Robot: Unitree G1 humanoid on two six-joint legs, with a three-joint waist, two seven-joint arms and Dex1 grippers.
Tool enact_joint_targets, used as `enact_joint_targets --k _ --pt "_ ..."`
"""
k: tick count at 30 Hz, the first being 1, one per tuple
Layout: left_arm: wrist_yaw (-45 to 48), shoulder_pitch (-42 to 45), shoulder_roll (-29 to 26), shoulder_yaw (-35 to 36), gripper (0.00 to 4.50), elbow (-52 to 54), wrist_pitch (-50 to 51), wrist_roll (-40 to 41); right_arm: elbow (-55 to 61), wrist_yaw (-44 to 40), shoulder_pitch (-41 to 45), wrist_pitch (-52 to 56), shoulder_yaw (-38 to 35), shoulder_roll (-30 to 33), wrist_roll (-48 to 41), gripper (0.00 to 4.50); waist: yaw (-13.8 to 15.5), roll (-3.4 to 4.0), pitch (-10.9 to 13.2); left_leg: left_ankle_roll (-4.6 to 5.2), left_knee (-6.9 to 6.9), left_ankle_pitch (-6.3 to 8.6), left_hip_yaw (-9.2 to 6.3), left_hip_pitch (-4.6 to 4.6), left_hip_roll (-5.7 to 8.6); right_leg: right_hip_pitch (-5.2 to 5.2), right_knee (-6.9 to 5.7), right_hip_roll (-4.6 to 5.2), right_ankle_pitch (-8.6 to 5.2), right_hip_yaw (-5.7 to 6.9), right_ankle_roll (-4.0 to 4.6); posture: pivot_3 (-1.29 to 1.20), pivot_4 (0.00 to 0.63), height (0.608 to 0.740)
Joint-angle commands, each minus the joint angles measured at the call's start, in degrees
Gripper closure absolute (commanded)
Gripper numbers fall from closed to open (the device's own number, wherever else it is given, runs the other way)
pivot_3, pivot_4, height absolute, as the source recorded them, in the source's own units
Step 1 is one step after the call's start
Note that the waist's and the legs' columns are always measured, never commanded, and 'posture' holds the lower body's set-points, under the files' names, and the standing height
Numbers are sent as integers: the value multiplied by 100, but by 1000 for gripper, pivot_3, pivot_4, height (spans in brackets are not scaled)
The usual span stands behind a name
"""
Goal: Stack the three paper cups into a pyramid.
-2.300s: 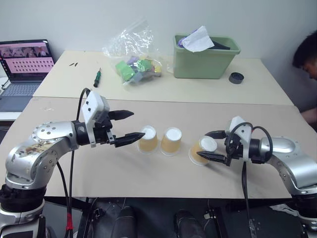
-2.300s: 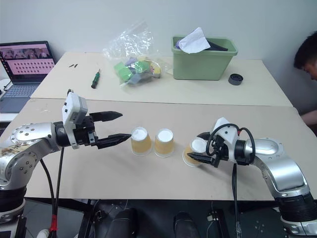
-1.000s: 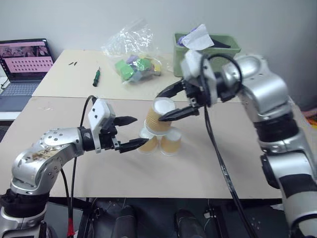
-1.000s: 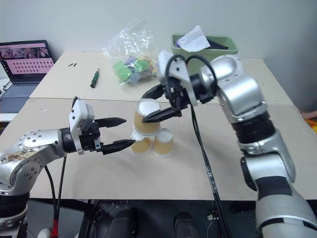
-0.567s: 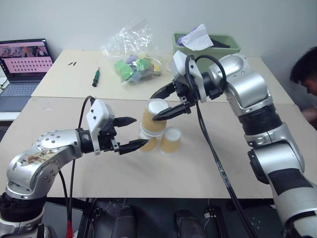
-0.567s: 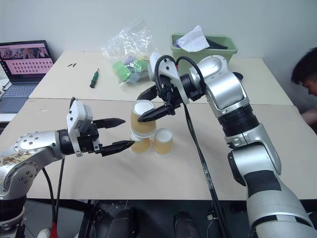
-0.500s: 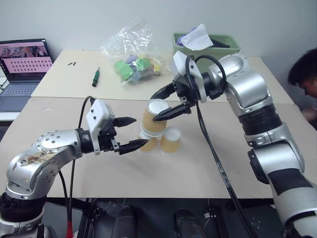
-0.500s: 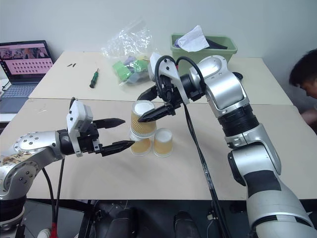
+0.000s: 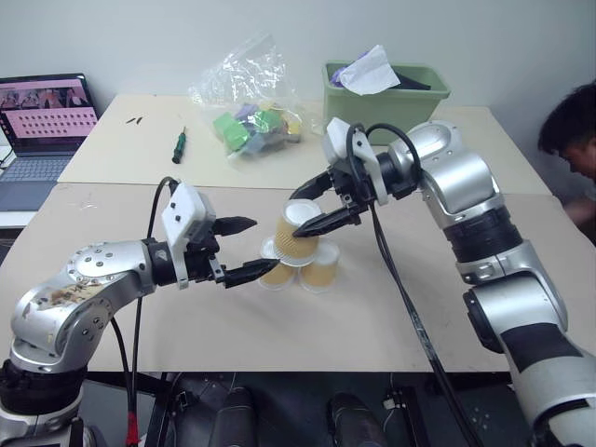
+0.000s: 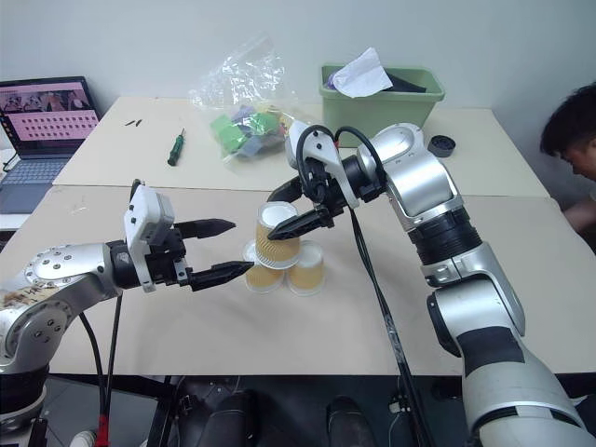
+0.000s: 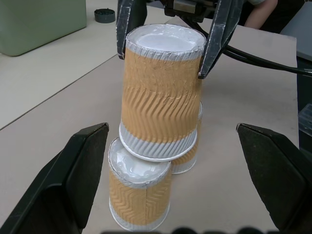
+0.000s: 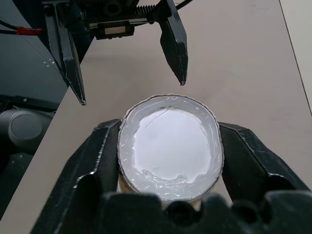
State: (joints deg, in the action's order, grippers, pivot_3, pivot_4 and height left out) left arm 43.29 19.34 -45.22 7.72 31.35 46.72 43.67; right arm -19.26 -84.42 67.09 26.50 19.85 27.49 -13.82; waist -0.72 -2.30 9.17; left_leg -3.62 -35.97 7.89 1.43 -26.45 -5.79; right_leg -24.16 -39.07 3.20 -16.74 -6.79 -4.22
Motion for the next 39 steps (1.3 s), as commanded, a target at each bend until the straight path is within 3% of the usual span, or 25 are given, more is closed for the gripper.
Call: enact_joint_targets --k 1,4,8,13,16,19,22,26,31,33,35,39 --pt "-32 82 -69 119 0 158 18 98 155 -10 171 32 -308 -1 -169 33 0 0 0 0 1 0 0 0 0 0 0 0 0 0 0 0 150 692" --pt "-45 72 -77 121 0 160 12 113 410 -153 295 298 -549 85 -492 33 1 0 0 0 2 0 0 -1 0 -1 1 0 0 0 0 0 150 692" --pt "-60 11 -94 152 0 184 7 120 1422 -497 469 1228 -1273 564 -1567 33 27 20 25 0 1 0 0 -3 0 -1 0 0 0 1 0 0 150 692" --pt "-232 -356 -53 463 0 243 17 196 1756 182 635 2592 -2314 1002 -2723 33 14 22 28 0 4 1 -1 -2 -1 1 4 0 -1 3 1 0 150 692" --pt "-479 -1025 -5 1079 0 364 -9 209 1416 1528 358 2491 -2510 1195 -1986 33 -54 22 27 0 1 1 0 5 -2 2 3 1 0 -3 3 0 150 692" --pt "-765 -1785 118 1905 0 626 115 460 1333 2750 -645 1736 -2040 1607 -609 33 -64 1 15 0 2 1 2 15 -2 3 5 3 -3 -4 9 0 150 692" --pt "-1087 -2541 356 2734 0 672 136 573 1124 4005 -1784 1305 -2054 1727 288 33 -15 -6 13 0 4 1 8 8 1 0 14 11 -4 -5 9 0 150 692" --pt "-1340 -3078 614 3023 0 253 -271 17 502 5503 -2410 1226 -2275 1477 946 33 -8 30 33 0 4 1 12 -6 10 -14 9 14 -4 -13 7 0 150 692" --pt "-2684 -2393 1561 2640 0 -1328 -1566 -1417 99 7208 -3117 554 -2794 573 1208 33 -25 38 29 0 0 0 9 19 9 8 5 9 -3 -13 5 0 150 692" --pt "-3743 -1771 2090 2579 0 -2315 -2426 -2188 18 7763 -3429 81 -2977 161 1254 33 -19 33 26 0 -5 0 8 16 10 13 8 9 1 -15 -2 0 150 692" --pt "-4543 -1284 2488 2634 0 -3023 -3059 -2649 -25 8106 -3641 -220 -2999 -10 1414 33 -10 28 27 1 -13 -1 4 11 10 20 9 7 7 -13 -10 0 150 692" --pt "-5042 -782 2862 2456 0 -3861 -3878 -3076 -26 8337 -3830 -581 -3068 -201 1397 33 -4 13 20 3 -27 -1 4 -3 20 20 14 14 19 -18 -26 0 150 692"
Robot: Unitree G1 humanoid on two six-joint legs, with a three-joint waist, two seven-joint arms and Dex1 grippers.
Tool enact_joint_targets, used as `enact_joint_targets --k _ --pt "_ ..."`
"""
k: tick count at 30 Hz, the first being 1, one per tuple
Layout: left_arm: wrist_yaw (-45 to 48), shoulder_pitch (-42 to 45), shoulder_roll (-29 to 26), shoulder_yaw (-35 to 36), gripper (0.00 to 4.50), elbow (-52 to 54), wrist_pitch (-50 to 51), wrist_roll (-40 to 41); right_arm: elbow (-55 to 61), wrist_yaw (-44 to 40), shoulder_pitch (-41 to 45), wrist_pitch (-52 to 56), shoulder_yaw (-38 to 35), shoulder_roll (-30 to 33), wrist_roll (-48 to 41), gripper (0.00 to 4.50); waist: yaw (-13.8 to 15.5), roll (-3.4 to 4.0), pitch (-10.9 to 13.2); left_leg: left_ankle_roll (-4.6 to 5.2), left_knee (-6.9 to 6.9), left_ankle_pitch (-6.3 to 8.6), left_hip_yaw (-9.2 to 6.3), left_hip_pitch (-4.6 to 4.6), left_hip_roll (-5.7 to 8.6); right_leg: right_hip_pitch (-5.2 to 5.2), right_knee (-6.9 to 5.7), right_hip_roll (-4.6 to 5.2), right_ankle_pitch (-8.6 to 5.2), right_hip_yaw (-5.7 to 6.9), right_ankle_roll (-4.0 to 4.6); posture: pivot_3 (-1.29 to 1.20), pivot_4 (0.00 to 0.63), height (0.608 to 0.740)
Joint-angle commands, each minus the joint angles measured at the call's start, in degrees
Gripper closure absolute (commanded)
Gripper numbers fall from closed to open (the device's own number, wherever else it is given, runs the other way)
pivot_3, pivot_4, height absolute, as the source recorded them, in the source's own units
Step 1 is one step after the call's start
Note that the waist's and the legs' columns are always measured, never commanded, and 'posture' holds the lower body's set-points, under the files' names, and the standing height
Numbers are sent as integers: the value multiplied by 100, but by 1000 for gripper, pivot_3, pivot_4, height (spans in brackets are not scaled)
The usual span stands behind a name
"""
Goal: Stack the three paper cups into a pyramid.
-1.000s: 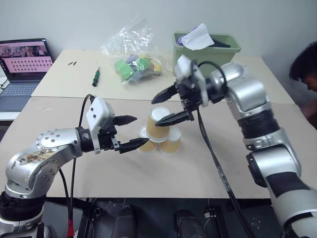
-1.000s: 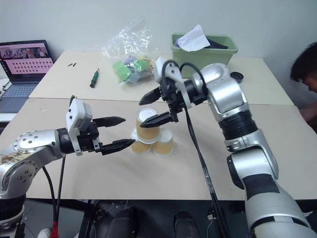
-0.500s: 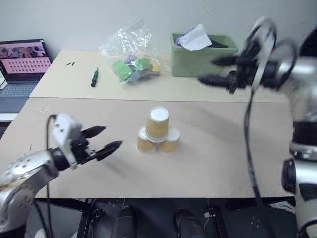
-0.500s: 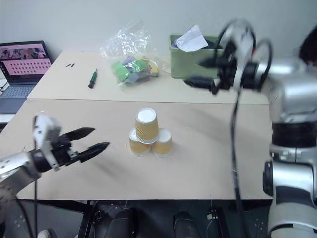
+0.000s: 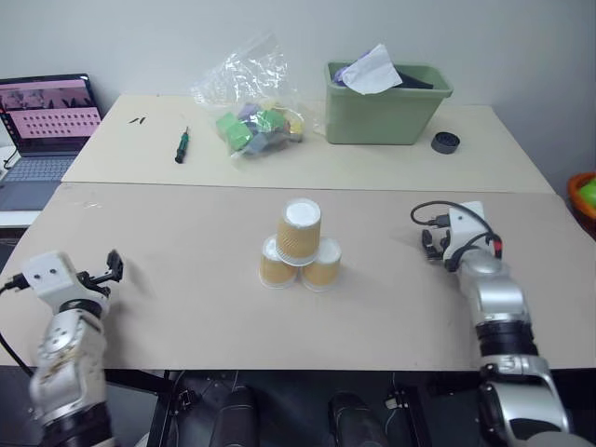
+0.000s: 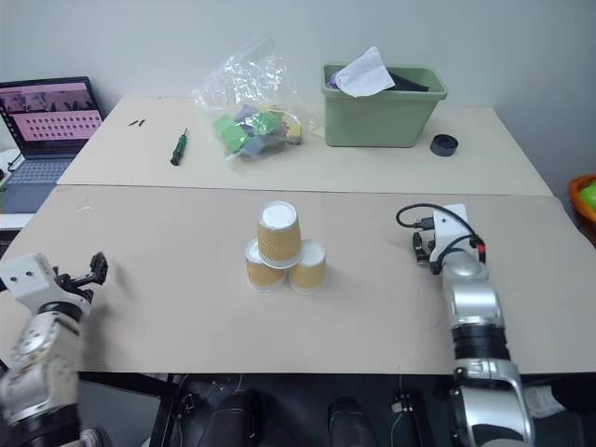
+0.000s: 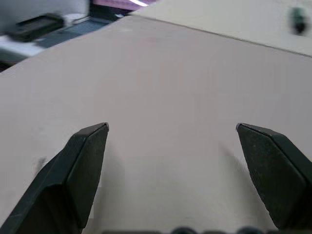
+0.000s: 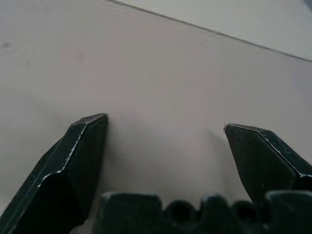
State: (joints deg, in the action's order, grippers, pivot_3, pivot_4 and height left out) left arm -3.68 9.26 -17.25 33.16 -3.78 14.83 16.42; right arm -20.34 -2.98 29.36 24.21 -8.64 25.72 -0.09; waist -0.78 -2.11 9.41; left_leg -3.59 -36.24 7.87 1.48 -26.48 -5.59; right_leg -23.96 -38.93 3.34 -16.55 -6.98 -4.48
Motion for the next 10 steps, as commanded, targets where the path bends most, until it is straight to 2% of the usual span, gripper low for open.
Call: enact_joint_targets --k 1,10 --pt "-352 306 79 -156 0 -538 -817 -409 84 167 -108 -423 -177 -32 32 33 2 -6 -5 0 1 0 0 0 0 1 0 -1 0 2 0 0 150 692" --pt "-97 635 -96 -380 0 -1258 -1378 -498 -88 150 -329 -697 -184 -10 69 33 -1 -3 -6 -1 7 -3 -1 8 0 2 -6 -2 0 2 0 0 150 692"
